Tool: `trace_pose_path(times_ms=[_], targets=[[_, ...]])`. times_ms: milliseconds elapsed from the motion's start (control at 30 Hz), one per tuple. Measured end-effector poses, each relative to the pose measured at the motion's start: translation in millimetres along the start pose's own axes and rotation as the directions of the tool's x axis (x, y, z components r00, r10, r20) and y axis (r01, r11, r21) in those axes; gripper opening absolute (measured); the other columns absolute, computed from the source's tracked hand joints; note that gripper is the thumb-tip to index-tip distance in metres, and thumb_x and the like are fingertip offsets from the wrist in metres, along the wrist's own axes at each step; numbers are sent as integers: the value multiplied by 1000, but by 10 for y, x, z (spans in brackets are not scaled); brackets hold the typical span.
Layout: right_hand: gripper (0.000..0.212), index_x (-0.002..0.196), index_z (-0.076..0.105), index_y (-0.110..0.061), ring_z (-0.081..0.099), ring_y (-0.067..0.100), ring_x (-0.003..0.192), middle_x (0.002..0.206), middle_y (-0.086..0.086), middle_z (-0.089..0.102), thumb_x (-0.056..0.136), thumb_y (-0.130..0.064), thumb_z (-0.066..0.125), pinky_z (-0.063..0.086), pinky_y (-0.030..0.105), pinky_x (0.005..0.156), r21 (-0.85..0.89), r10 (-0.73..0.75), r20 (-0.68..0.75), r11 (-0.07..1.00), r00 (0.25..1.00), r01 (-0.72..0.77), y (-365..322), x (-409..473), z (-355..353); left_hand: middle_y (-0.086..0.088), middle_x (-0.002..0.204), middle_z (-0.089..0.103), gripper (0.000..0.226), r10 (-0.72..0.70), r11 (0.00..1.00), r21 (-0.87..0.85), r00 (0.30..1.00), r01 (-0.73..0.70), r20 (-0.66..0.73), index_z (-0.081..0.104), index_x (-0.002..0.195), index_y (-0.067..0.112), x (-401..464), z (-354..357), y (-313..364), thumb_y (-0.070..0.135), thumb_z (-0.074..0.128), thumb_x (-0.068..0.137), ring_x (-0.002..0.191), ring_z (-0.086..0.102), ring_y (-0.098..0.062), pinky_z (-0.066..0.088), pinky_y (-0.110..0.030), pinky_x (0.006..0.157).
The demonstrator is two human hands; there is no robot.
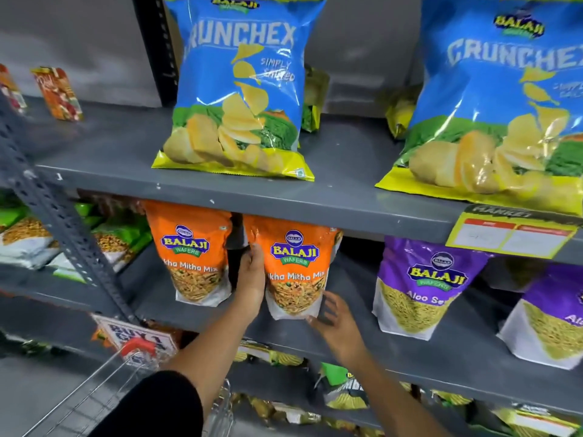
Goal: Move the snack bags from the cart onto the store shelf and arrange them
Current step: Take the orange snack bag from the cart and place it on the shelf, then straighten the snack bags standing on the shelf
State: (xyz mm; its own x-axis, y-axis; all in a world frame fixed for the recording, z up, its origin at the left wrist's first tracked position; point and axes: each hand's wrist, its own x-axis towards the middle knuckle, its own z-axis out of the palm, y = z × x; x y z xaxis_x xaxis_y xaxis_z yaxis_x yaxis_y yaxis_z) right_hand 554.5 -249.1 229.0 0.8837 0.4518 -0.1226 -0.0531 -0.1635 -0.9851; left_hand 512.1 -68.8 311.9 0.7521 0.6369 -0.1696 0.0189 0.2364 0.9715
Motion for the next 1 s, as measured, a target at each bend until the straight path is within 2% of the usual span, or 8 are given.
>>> trace_pose_path(times_ms=[133, 233, 367, 467, 567, 733, 867, 1000], targets=[[54, 130, 46, -17, 52, 23, 126, 137, 9, 53, 83, -7, 70, 44, 48, 106, 3, -22, -87, 1000, 996, 23, 165, 187, -63, -3, 136, 58, 52, 2, 1000, -7, 999, -2, 47, 55, 127, 25, -21, -163, -554, 60, 41, 91, 126, 53, -22, 39, -47, 109], [33, 122, 53, -21, 58, 15, 116, 128, 5, 60, 92, -10, 60, 47, 36, 99, -7, -60, -124, 998, 991, 59, 219, 360, -84, -9, 113, 65, 17, 106, 993, 60, 994, -104, -29, 61, 108, 19, -9, -228, -729, 19, 47, 99, 106, 60, -21, 43, -42, 97], [31, 88, 65, -36, 64, -5, 86, 95, -10, 71, 93, -7, 57, 49, 15, 79, -68, -111, -207, 993, 972, 99, 321, 492, -71, -3, 91, 61, 15, 186, 976, 126, 981, -179, -49, 58, 99, 10, 49, -283, -920, 0, 48, 96, 74, 59, 4, 45, -20, 76], [26, 79, 63, -29, 62, -10, 71, 84, -7, 70, 89, -5, 62, 49, 9, 69, -13, -101, -270, 995, 958, 101, 385, 525, -35, 5, 96, 65, 20, 200, 968, 170, 978, -186, -64, 60, 103, 15, 93, -322, -1086, -1, 51, 95, 76, 61, 13, 47, -6, 72], [21, 78, 62, -23, 61, -8, 69, 81, -4, 69, 89, -6, 63, 48, 11, 68, 5, -112, -307, 993, 945, 119, 442, 523, 0, 14, 102, 66, 22, 176, 970, 184, 980, -157, -94, 63, 106, 21, 140, -299, -1123, 5, 54, 95, 83, 62, 15, 47, -8, 76], [24, 77, 59, -22, 58, -5, 68, 78, -7, 65, 91, -4, 59, 43, 4, 64, 9, -140, -366, 988, 920, 154, 417, 488, 56, -7, 111, 69, 17, 94, 982, 180, 982, -64, -165, 68, 105, 7, 275, -297, -1171, 10, 56, 94, 98, 64, -17, 46, -26, 81], [29, 72, 57, -25, 56, 7, 71, 76, -6, 64, 90, -3, 59, 44, 8, 65, 63, -118, -413, 985, 903, 157, 429, 456, 99, -6, 100, 68, 18, 52, 995, 94, 966, -29, -255, 66, 105, 0, 277, -225, -1170, 9, 53, 96, 91, 60, -16, 45, -19, 70], [26, 75, 59, -25, 56, 1, 67, 76, -7, 65, 91, -5, 59, 46, 10, 66, 73, -121, -420, 983, 900, 167, 441, 430, 109, 4, 88, 66, 13, 75, 996, 69, 945, -56, -317, 65, 101, 5, 215, -149, -1156, 9, 54, 95, 78, 58, -3, 44, -18, 67]])
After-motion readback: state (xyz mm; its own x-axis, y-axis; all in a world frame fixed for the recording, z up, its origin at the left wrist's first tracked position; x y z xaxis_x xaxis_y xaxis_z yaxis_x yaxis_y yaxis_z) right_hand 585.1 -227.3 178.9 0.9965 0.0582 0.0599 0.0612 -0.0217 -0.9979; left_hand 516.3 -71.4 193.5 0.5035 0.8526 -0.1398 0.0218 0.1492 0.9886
